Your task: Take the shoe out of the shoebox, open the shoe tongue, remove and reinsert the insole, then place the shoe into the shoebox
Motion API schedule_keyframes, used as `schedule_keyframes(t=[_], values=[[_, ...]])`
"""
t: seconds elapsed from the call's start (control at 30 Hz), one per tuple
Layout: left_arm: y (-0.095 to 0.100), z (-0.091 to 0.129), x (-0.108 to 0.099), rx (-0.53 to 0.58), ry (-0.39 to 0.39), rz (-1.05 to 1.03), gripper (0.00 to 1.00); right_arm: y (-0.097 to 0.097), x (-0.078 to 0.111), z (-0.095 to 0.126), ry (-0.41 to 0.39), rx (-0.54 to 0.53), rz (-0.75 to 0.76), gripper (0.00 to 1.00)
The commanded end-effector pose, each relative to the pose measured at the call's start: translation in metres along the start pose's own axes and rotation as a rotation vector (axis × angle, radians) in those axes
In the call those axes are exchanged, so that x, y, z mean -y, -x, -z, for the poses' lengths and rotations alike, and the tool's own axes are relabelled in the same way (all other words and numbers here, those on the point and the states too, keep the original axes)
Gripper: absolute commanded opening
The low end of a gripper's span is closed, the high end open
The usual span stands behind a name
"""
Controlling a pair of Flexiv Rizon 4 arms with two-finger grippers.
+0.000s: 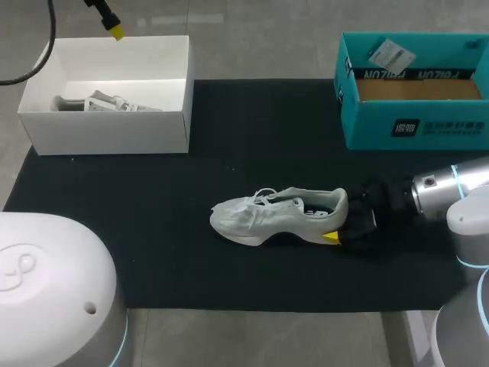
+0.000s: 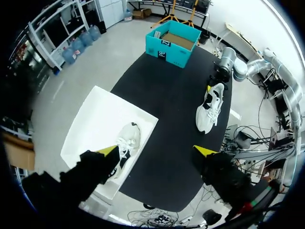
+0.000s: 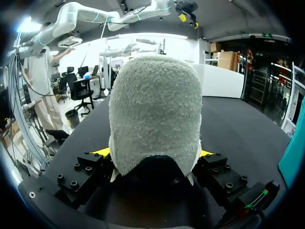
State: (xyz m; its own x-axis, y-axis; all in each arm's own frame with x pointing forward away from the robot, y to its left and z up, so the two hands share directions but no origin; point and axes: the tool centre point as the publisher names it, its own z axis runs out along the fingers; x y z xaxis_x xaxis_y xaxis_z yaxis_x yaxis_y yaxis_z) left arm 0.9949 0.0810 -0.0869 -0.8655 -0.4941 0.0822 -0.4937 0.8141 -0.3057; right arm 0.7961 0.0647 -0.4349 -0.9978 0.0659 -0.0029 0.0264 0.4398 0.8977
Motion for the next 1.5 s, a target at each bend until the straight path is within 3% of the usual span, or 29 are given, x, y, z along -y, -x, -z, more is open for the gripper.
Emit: schedule_keyframes(t=[0.03,0.17,0.2,0.23,0.37,0.67,0.97,1.5], values=[[-0.031,-0.002,0.007,0.074,-0.050,0.466,1.00,0.001,0.001,-0.005,-0.003,0.002,0.000,0.00],[-0.051,-0.007,0.012,0.107,0.005,0.666,1.00,0.001,0.001,-0.005,-0.003,0.002,0.000,0.00],[-0.058,-0.008,0.014,0.124,-0.012,0.686,1.00,0.001,0.001,-0.005,-0.003,0.002,0.000,0.00],[-0.063,-0.009,0.016,0.147,0.033,0.712,1.00,0.001,0.001,-0.005,-0.003,0.002,0.000,0.00],[-0.083,-0.020,0.021,0.180,0.002,0.804,1.00,0.001,0.001,-0.005,-0.003,0.002,0.000,0.00],[-0.134,-0.074,0.053,0.212,0.102,0.819,1.00,0.001,0.001,-0.005,-0.003,0.002,0.000,0.00],[-0.173,-0.104,0.059,0.194,0.142,0.812,1.00,0.001,0.001,-0.005,-0.003,0.002,0.000,0.00],[-0.173,-0.104,0.059,0.194,0.142,0.812,1.00,0.001,0.001,-0.005,-0.003,0.002,0.000,0.00]])
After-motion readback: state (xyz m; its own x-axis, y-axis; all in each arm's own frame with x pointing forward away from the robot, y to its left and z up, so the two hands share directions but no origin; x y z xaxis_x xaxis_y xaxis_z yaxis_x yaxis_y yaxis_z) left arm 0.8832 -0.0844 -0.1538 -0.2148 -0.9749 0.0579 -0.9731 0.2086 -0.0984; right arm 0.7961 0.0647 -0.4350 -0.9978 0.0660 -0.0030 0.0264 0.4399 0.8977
